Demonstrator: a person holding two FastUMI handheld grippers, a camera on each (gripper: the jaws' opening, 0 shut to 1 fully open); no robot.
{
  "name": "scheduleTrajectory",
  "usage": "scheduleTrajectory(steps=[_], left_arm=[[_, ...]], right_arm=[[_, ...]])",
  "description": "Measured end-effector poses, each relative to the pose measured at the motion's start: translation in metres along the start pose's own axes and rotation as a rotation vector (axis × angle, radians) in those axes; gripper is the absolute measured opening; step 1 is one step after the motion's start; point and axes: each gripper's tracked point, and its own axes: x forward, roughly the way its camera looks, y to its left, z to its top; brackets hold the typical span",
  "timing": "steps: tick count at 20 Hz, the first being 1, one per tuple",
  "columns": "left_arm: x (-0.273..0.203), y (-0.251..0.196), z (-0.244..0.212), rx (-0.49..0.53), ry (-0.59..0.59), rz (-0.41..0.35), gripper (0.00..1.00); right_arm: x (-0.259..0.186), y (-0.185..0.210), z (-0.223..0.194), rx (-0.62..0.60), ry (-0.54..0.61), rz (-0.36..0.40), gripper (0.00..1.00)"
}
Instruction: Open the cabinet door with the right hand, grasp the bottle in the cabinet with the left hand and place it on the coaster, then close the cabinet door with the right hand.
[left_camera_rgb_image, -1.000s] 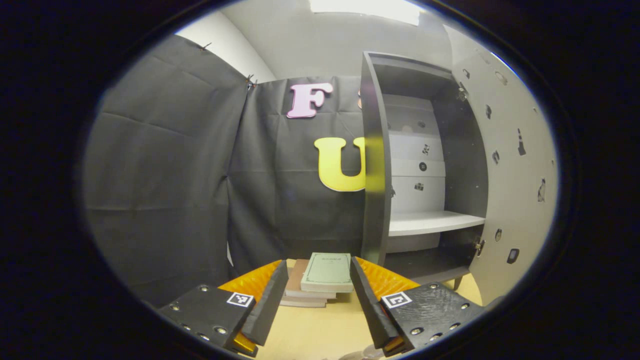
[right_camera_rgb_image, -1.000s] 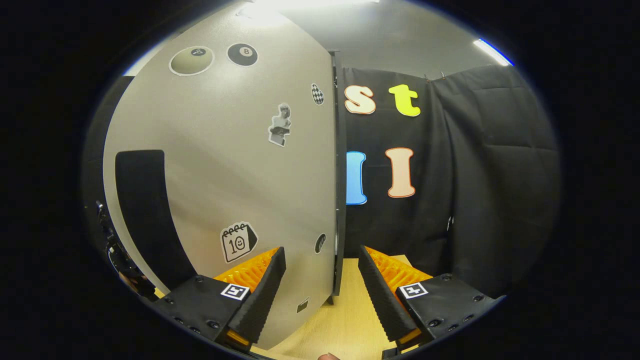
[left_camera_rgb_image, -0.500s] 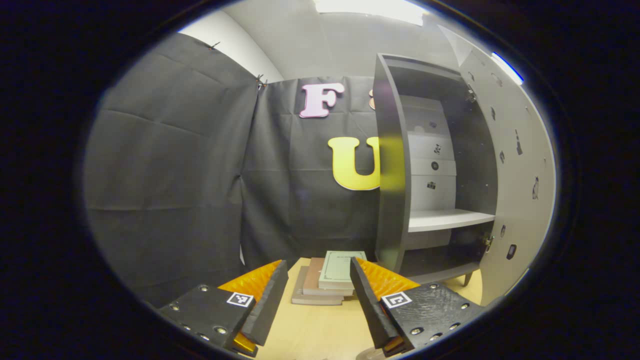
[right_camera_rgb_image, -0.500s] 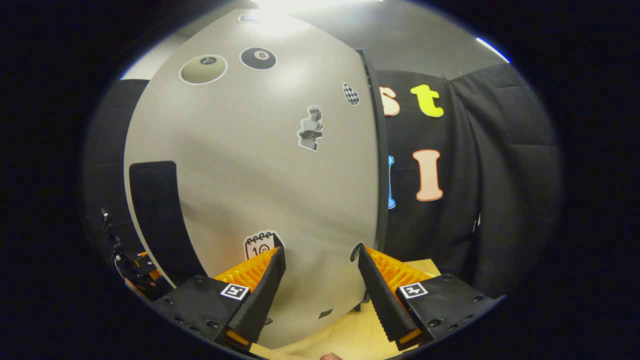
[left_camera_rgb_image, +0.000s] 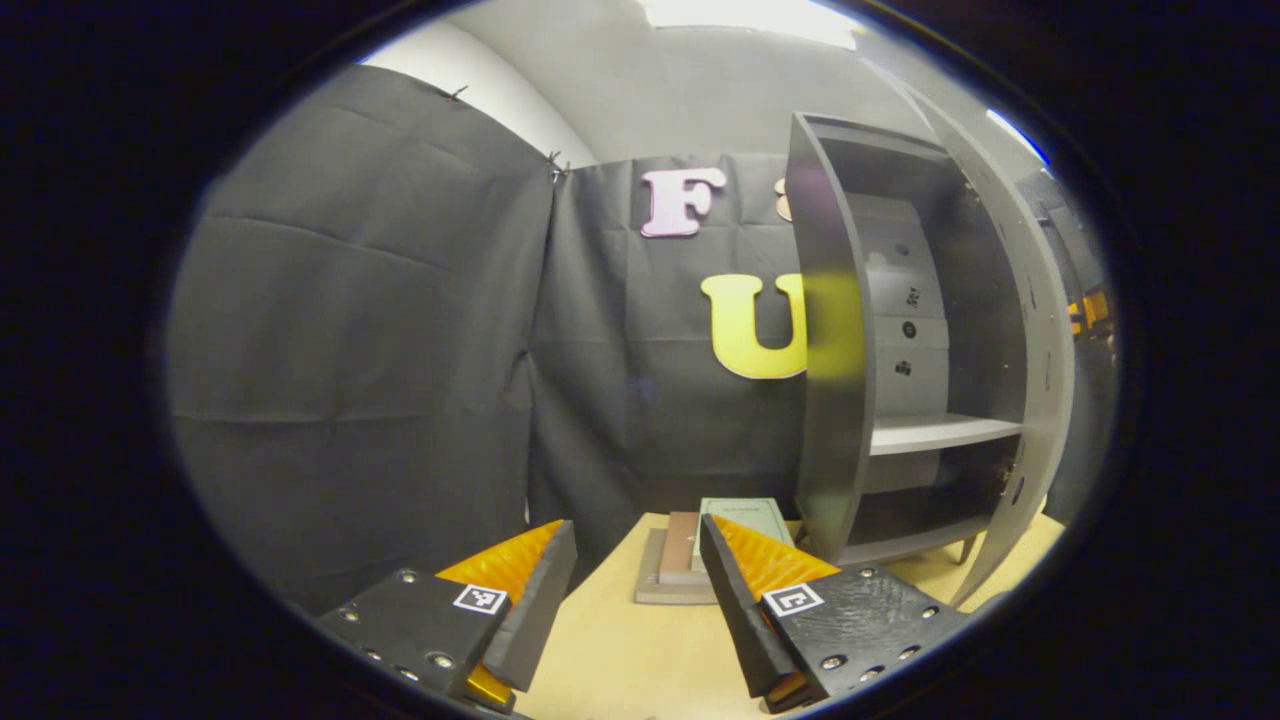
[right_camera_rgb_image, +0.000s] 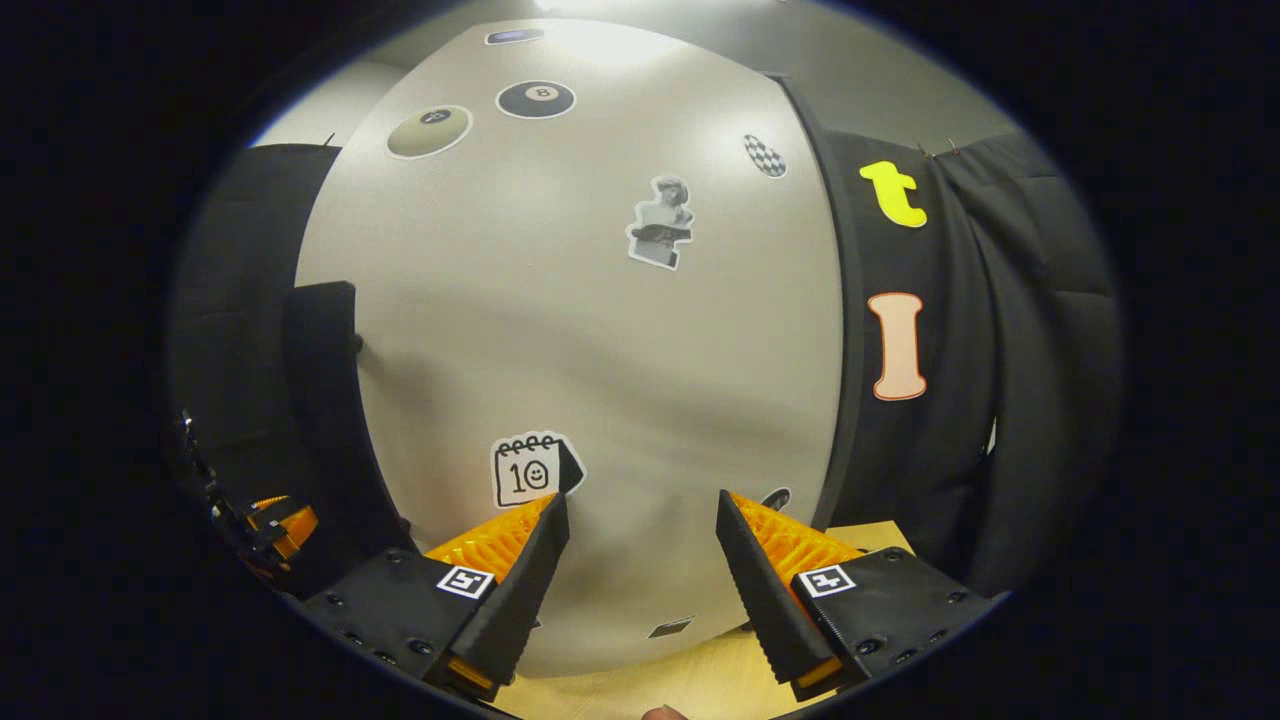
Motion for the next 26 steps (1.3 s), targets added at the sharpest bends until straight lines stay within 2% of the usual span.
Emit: scheduleTrajectory(steps=[1,2,3,4,8,10,13,15,16,22,25,26], left_arm=[[-0.002,0.007,-0.003,0.002,0.001,0.012,0.8],[-0.004,0.015,-0.002,0.004,0.001,0.024,0.77],[-0.007,0.022,-0.003,0.005,0.002,0.035,0.77],[-0.009,0.029,-0.003,0.005,0.004,0.047,0.77],[-0.013,0.052,-0.01,0.002,0.013,0.085,0.75],[-0.014,0.058,-0.012,0.002,0.015,0.099,0.77],[-0.016,0.065,-0.013,0.002,0.015,0.108,0.75],[-0.018,0.07,-0.013,0.007,0.014,0.113,0.77],[-0.018,0.072,-0.013,0.009,0.015,0.114,0.75],[-0.02,0.064,-0.005,0.018,0.014,0.103,0.75],[-0.029,0.049,0.013,0.027,-0.028,0.095,0.75],[-0.033,0.044,0.018,0.03,-0.037,0.094,0.75]], right_arm=[[0.009,0.005,-0.001,-0.003,0.001,0.008,0.95],[0.015,0.011,-0.002,-0.009,-0.001,0.011,0.95],[0.018,0.015,-0.002,-0.017,-0.007,0.006,0.91],[0.021,0.017,-0.001,-0.023,-0.017,-0.003,0.95],[0.038,0.022,-0.002,-0.004,-0.031,-0.021,0.95],[0.047,0.023,0.0,0.013,-0.038,-0.032,0.95],[0.059,0.025,0.0,0.034,-0.048,-0.054,0.95],[0.06,0.026,0.0,0.038,-0.058,-0.067,0.95],[0.061,0.027,0.0,0.034,-0.062,-0.073,0.94],[0.055,0.028,0.001,-0.011,-0.084,-0.103,0.94],[0.05,0.034,0.008,-0.008,-0.1,-0.069,0.91],[0.044,0.034,0.013,-0.011,-0.111,-0.063,0.95]])
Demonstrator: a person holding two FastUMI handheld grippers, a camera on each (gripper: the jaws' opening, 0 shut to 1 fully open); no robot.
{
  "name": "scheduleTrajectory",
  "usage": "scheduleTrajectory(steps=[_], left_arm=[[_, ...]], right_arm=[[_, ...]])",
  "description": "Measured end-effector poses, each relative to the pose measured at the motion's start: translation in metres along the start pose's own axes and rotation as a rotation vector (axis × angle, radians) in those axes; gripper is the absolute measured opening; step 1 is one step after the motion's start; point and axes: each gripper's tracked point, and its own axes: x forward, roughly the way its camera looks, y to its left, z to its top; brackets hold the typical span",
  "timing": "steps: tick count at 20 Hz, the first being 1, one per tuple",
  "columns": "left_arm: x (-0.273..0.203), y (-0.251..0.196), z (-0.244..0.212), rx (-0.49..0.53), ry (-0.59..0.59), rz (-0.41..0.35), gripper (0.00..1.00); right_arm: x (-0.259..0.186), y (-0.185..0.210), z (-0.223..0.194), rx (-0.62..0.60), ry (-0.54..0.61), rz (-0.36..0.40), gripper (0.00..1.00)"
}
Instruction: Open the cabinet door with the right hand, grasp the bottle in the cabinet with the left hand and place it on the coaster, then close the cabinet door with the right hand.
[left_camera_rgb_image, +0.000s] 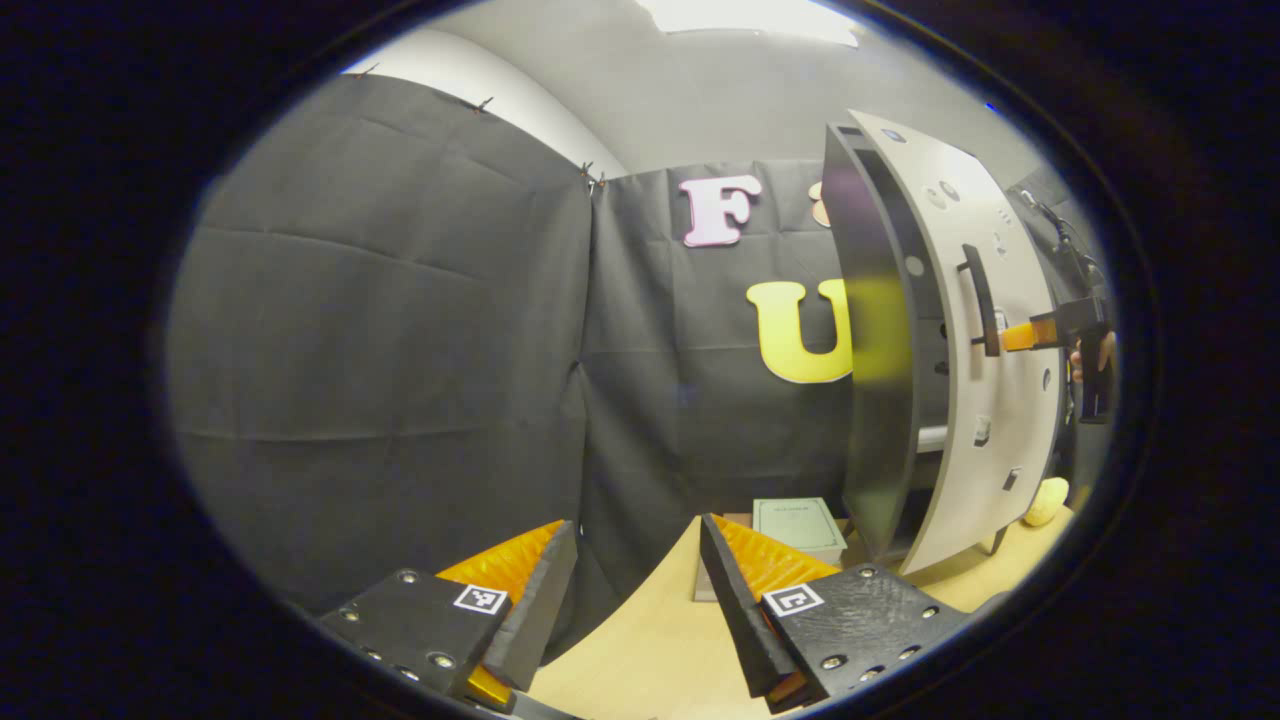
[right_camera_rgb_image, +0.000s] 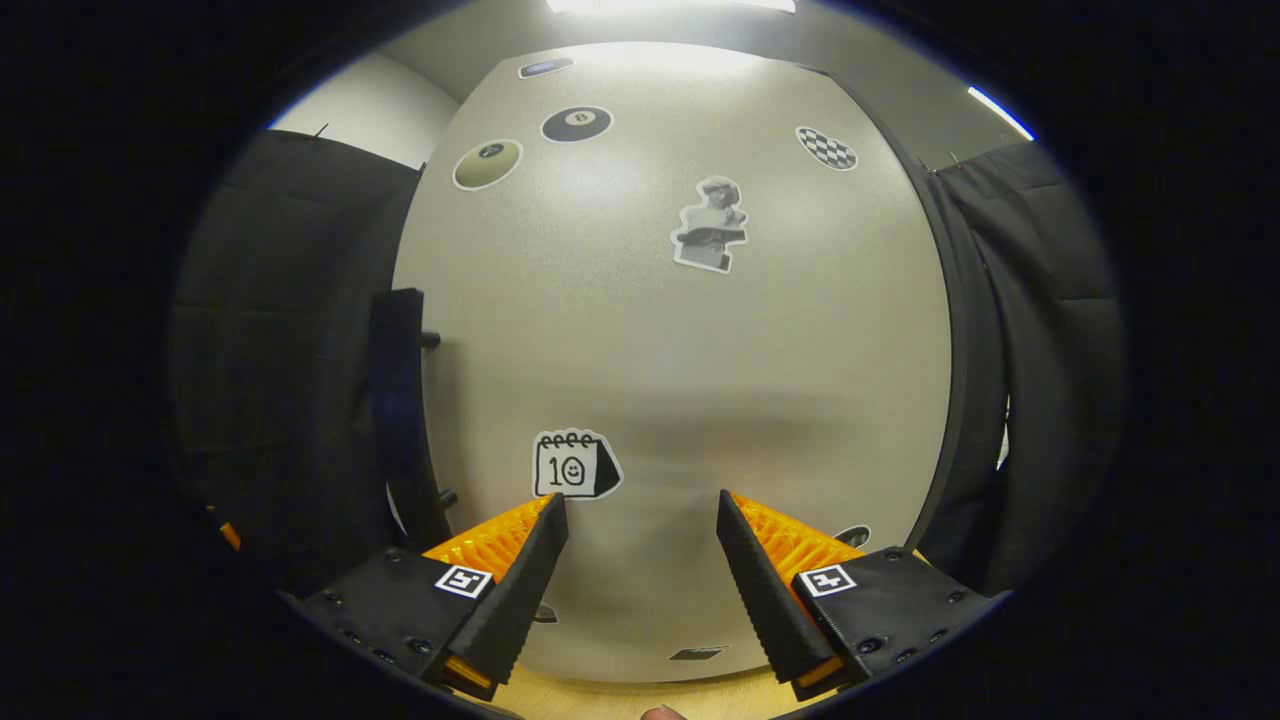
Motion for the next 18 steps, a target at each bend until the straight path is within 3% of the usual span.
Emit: scheduleTrajectory(steps=[2,8,11,18], left_arm=[[-0.008,-0.015,0.008,-0.002,-0.011,-0.017,0.75],[-0.024,-0.083,0.031,0.003,-0.041,-0.066,0.75],[-0.038,-0.114,0.046,0.009,-0.058,-0.112,0.75],[-0.08,-0.204,0.076,0.027,-0.099,-0.222,0.77]], right_arm=[[-0.019,-0.004,0.007,-0.01,-0.015,0.01,0.92],[-0.101,-0.034,0.018,-0.074,-0.05,0.038,0.97],[-0.142,-0.059,0.015,-0.093,-0.061,0.024,0.94],[-0.229,-0.14,-0.006,-0.08,-0.056,-0.062,0.97]])
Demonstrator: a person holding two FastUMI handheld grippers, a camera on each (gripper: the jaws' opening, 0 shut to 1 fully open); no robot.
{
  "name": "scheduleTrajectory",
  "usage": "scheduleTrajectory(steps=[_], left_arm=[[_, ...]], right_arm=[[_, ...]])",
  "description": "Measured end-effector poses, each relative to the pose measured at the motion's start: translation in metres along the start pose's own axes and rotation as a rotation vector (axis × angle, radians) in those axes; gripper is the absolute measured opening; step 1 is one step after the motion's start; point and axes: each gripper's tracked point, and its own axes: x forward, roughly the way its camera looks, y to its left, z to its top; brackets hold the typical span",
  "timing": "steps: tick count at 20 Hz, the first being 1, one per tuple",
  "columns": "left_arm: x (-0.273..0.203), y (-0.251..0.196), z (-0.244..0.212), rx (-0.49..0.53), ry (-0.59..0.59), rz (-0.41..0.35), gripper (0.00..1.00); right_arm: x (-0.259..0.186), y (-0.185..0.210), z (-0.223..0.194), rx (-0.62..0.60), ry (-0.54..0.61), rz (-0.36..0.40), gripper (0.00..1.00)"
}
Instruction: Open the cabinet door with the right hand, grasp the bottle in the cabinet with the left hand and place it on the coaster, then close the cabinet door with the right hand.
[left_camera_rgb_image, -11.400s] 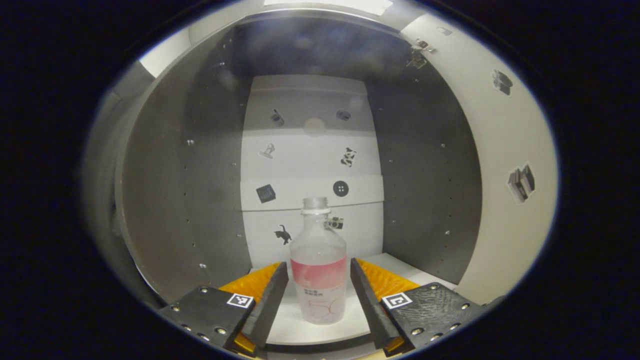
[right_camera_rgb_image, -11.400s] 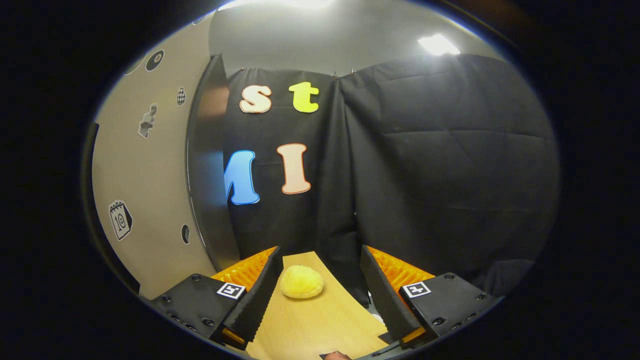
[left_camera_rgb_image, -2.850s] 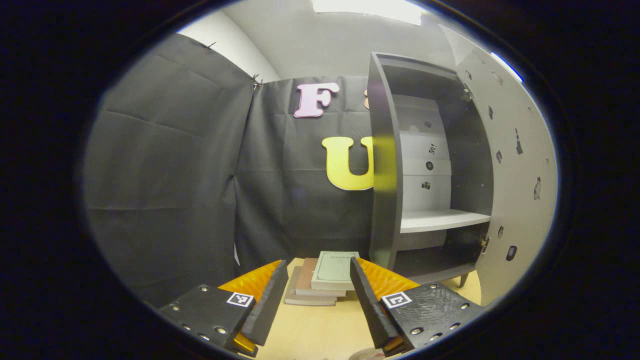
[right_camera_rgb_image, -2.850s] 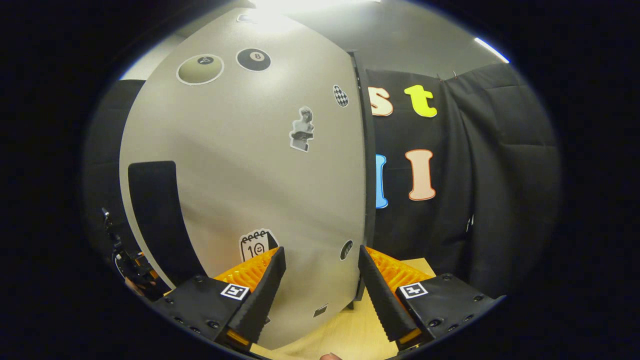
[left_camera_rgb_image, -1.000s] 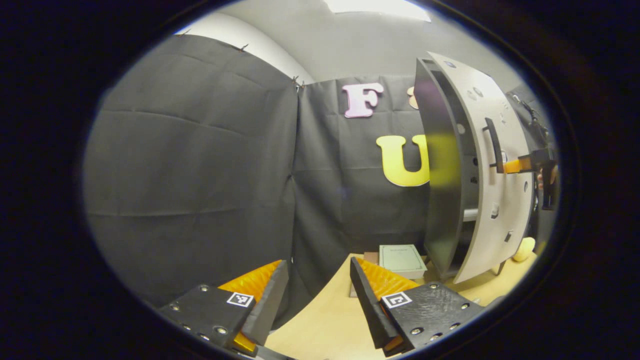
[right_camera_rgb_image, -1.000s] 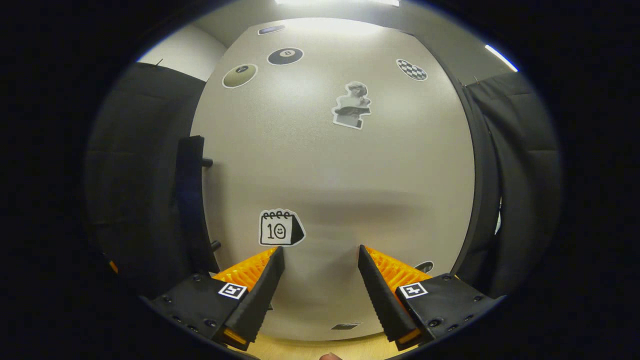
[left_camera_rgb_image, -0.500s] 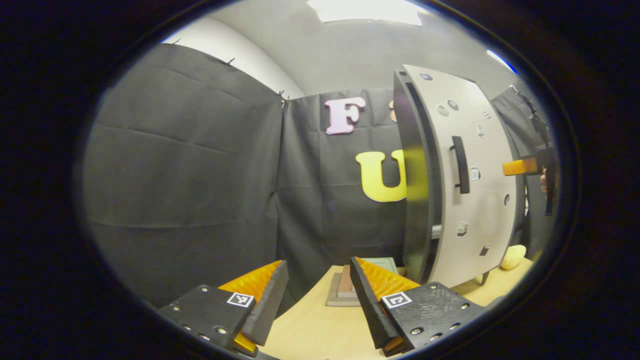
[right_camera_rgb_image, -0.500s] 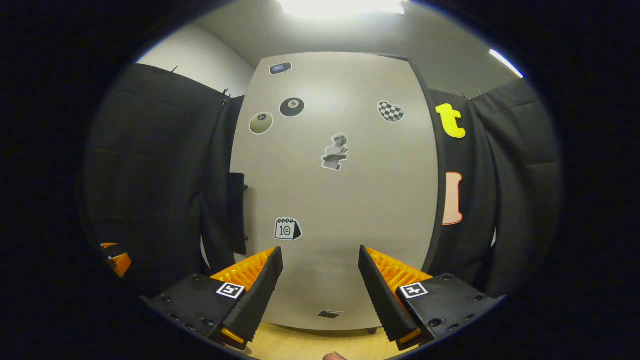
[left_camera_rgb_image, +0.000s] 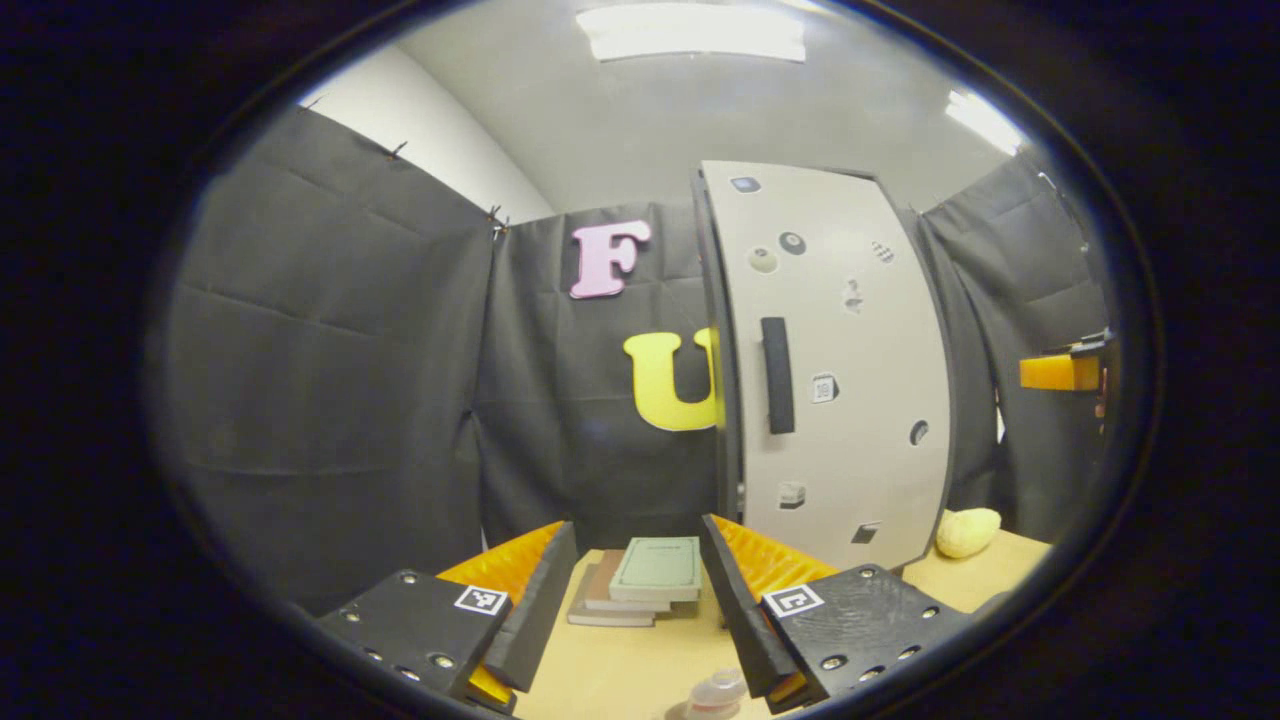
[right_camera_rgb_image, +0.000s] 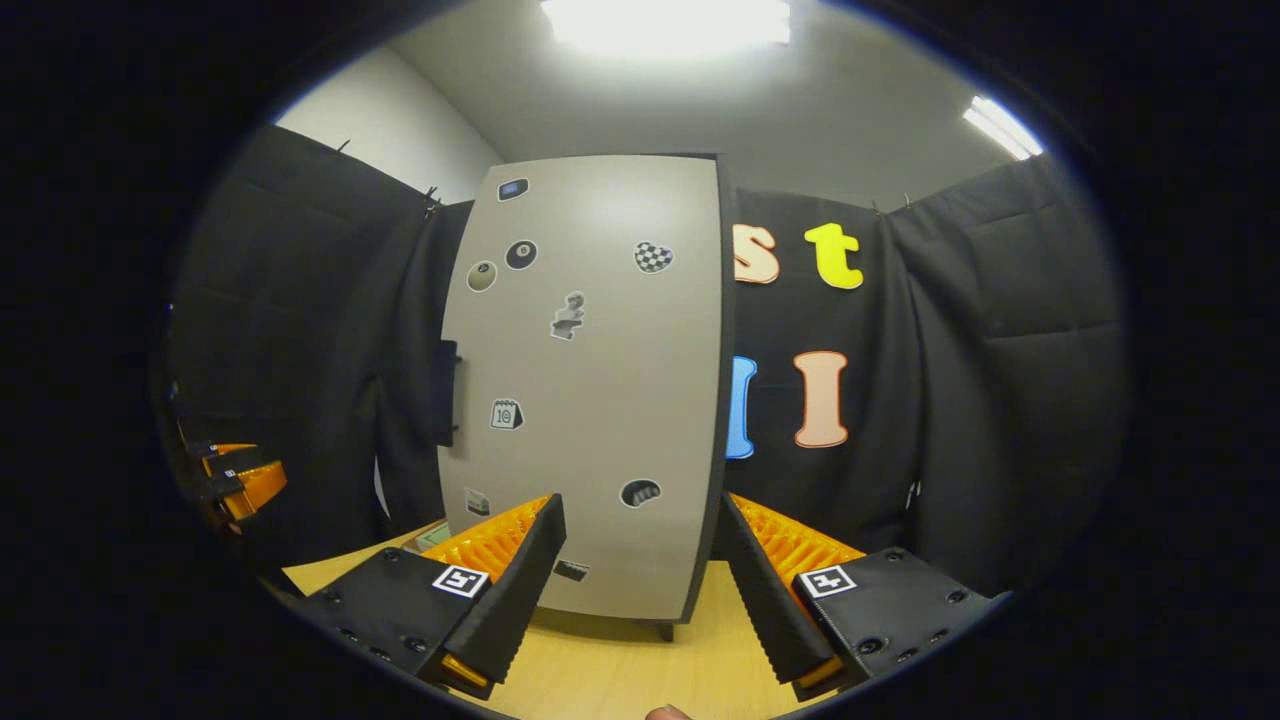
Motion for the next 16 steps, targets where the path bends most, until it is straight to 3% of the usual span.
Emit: scheduleTrajectory(steps=[7,13,14,16], left_arm=[[-0.034,-0.064,0.018,0.014,-0.015,-0.05,0.76],[-0.053,-0.09,0.016,0.015,-0.005,-0.108,0.75],[-0.053,-0.091,0.016,0.017,-0.005,-0.116,0.8],[-0.053,-0.088,0.016,0.023,0.0,-0.122,0.78]], right_arm=[[-0.063,-0.066,-0.026,0.038,-0.001,-0.045,0.94],[-0.098,-0.081,-0.035,0.078,-0.016,-0.083,0.97],[-0.101,-0.083,-0.035,0.077,-0.02,-0.095,0.96],[-0.107,-0.078,-0.035,0.084,-0.016,-0.096,0.94]])
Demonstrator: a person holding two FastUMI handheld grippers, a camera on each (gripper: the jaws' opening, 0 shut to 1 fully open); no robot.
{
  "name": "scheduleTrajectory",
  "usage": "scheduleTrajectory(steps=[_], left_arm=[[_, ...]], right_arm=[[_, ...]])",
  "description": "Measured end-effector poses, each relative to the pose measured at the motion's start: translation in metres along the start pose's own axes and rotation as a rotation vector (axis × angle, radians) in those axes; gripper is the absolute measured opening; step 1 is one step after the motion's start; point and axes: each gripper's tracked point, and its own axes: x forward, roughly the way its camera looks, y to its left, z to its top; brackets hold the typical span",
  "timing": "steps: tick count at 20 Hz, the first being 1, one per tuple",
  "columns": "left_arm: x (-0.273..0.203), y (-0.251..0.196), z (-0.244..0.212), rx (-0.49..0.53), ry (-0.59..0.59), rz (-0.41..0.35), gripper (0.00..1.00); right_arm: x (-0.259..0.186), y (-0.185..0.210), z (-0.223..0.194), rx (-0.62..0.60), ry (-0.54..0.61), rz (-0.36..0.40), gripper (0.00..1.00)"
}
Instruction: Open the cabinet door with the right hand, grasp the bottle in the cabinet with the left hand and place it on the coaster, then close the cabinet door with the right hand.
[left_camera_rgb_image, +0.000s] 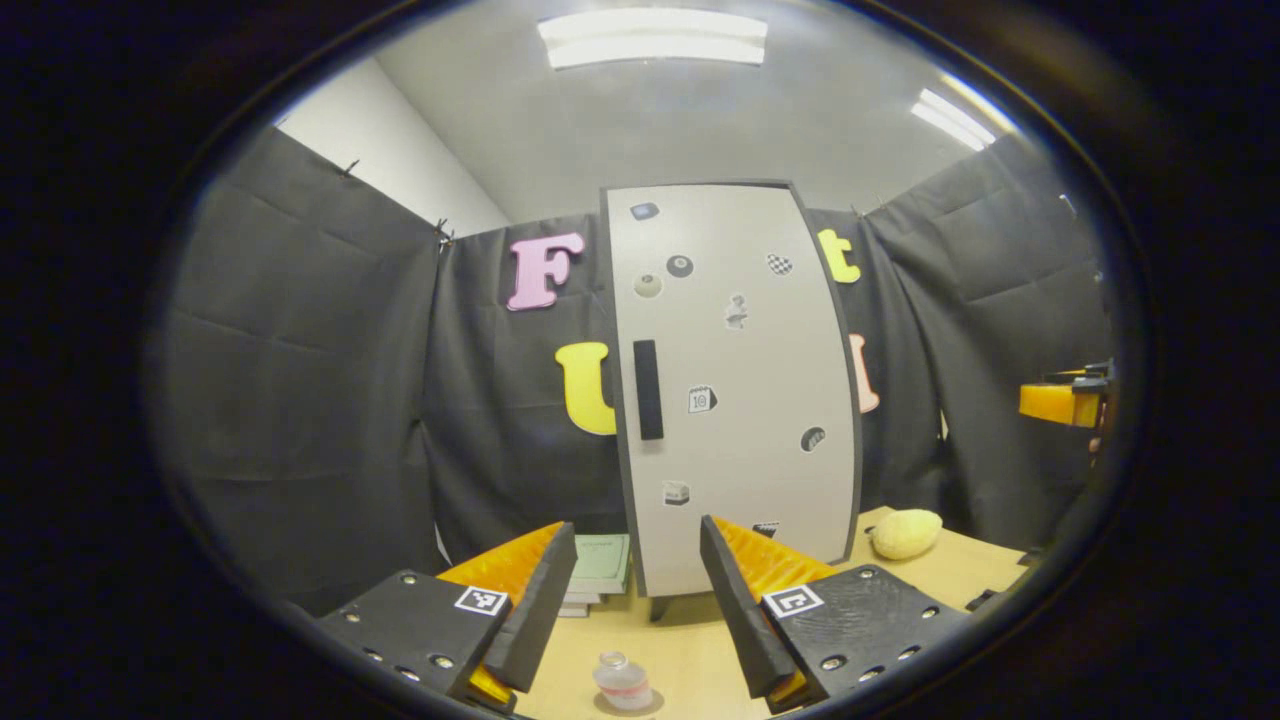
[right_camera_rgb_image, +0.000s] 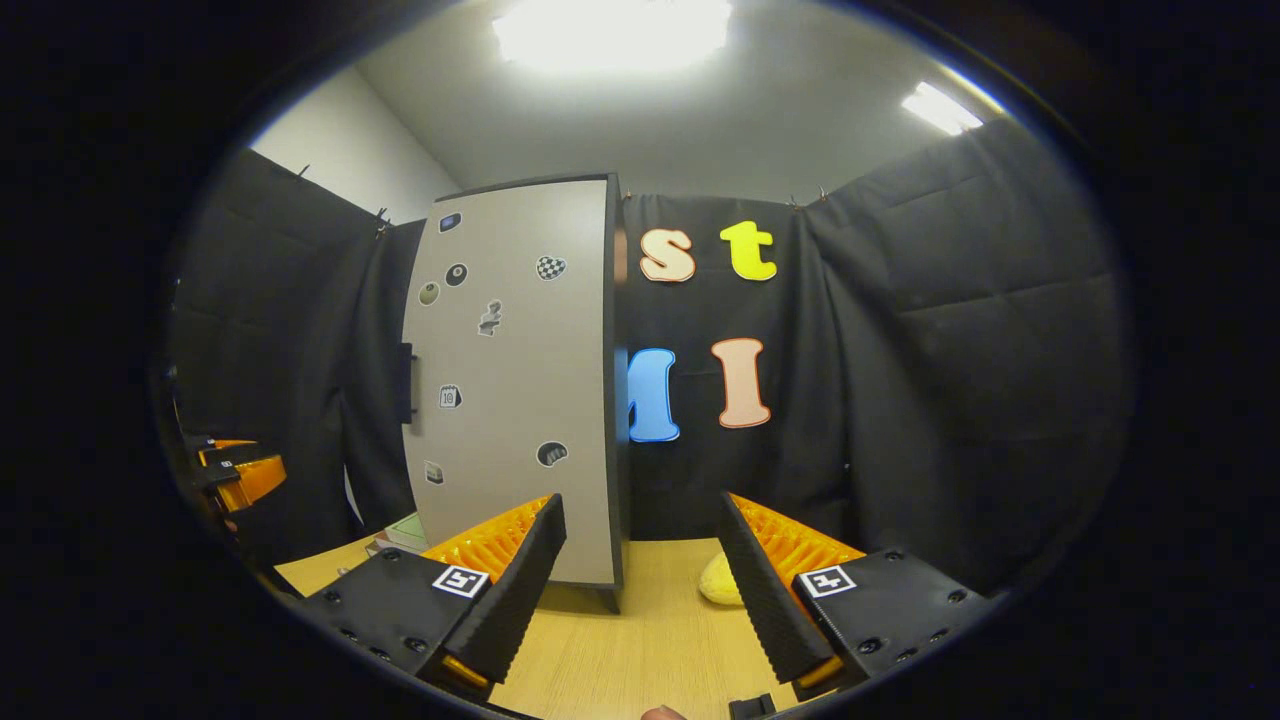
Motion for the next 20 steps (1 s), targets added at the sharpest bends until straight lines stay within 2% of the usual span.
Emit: scheduleTrajectory(steps=[2,4,10,12,13,15,16,17,20], left_arm=[[-0.003,0.005,0.008,0.0,-0.014,-0.003,0.75],[-0.004,0.01,0.008,0.003,-0.019,-0.007,0.75],[-0.004,0.027,0.007,-0.002,-0.022,-0.013,0.8],[-0.003,0.032,0.008,0.003,-0.025,-0.015,0.79],[-0.004,0.034,0.008,0.003,-0.028,-0.016,0.79],[-0.005,0.038,0.009,-0.002,-0.032,-0.019,0.78],[-0.006,0.039,0.009,-0.007,-0.032,-0.02,0.78],[-0.006,0.04,0.009,-0.011,-0.033,-0.022,0.77],[-0.005,0.046,0.009,-0.016,-0.034,-0.024,0.77]], right_arm=[[-0.002,0.006,0.003,-0.001,-0.003,0.003,0.96],[-0.004,0.012,0.006,-0.001,-0.012,0.004,0.92],[-0.01,0.029,0.009,-0.008,-0.017,0.008,0.96],[-0.013,0.03,0.011,-0.005,-0.022,0.0,0.96],[-0.014,0.032,0.012,-0.005,-0.022,-0.002,0.92],[-0.016,0.033,0.016,-0.013,-0.026,-0.006,0.93],[-0.018,0.034,0.018,-0.016,-0.03,-0.009,0.96],[-0.019,0.036,0.019,-0.018,-0.032,-0.009,0.93],[-0.021,0.039,0.022,-0.025,-0.036,-0.012,0.93]])
